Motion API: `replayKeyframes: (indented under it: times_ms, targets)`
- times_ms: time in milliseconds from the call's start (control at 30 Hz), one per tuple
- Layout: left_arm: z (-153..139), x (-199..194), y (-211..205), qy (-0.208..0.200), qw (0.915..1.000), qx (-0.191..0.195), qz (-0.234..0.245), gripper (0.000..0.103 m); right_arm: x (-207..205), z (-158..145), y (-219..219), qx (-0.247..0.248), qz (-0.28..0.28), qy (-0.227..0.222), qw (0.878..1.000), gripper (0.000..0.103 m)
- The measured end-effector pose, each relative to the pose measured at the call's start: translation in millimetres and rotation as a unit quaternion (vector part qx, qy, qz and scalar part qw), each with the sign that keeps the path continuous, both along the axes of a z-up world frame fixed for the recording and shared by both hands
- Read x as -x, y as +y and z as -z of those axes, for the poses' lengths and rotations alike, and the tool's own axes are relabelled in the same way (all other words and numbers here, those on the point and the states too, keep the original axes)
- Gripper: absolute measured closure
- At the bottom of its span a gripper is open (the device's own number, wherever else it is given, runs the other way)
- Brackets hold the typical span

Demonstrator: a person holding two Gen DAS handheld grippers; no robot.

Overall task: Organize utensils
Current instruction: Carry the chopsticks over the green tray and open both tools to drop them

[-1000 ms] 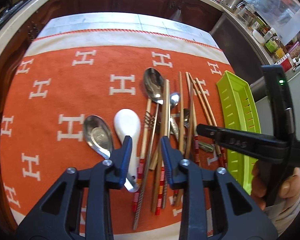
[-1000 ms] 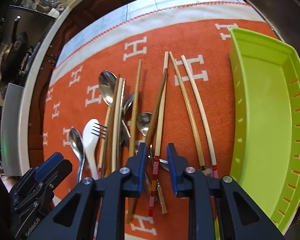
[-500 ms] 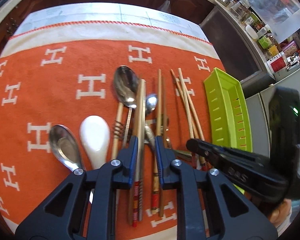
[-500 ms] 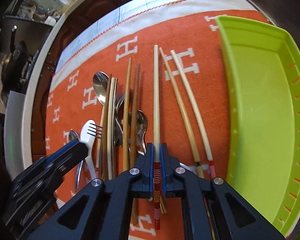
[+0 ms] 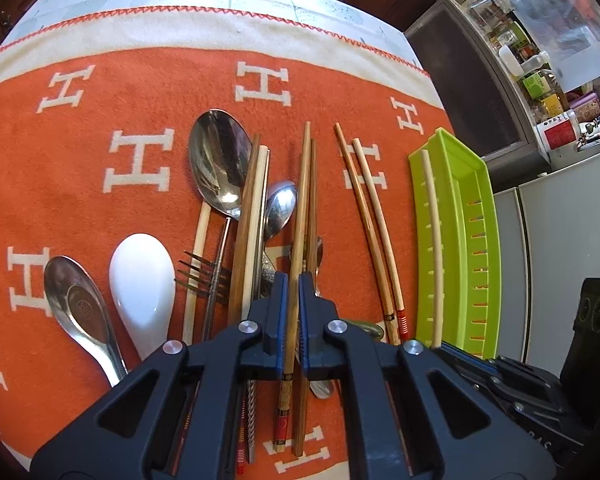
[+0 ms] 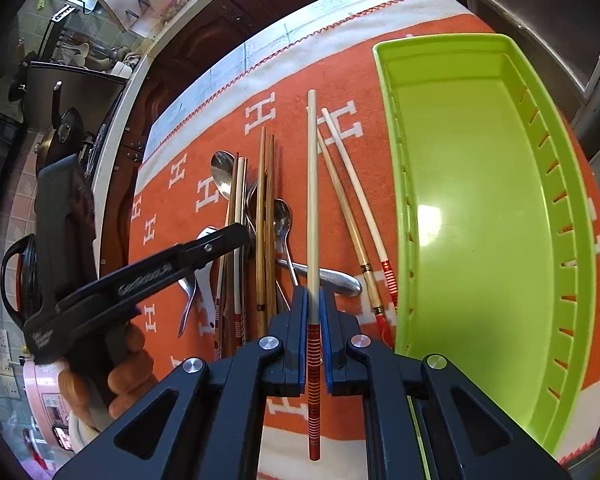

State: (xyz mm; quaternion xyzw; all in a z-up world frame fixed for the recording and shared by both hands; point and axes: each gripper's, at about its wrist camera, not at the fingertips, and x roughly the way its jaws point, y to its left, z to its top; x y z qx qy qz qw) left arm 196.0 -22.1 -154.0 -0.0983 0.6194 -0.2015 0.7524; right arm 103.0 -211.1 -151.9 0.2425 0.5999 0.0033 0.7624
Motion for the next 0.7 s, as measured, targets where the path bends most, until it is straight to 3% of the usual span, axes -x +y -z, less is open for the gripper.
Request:
replayKeyframes:
  times_ms: [267, 700]
  targets:
    - [7, -3, -18, -0.002, 0.9997, -0.023, 0.013, 0.1, 9, -9, -11, -0.016, 0.002, -0.005, 1.0, 0.097]
    - [9, -3, -53, -0.045, 0.9954, -0.075, 0.041, 0.099, 12, -10, -13, -0.008, 0.001, -0.007, 1.0, 0.097]
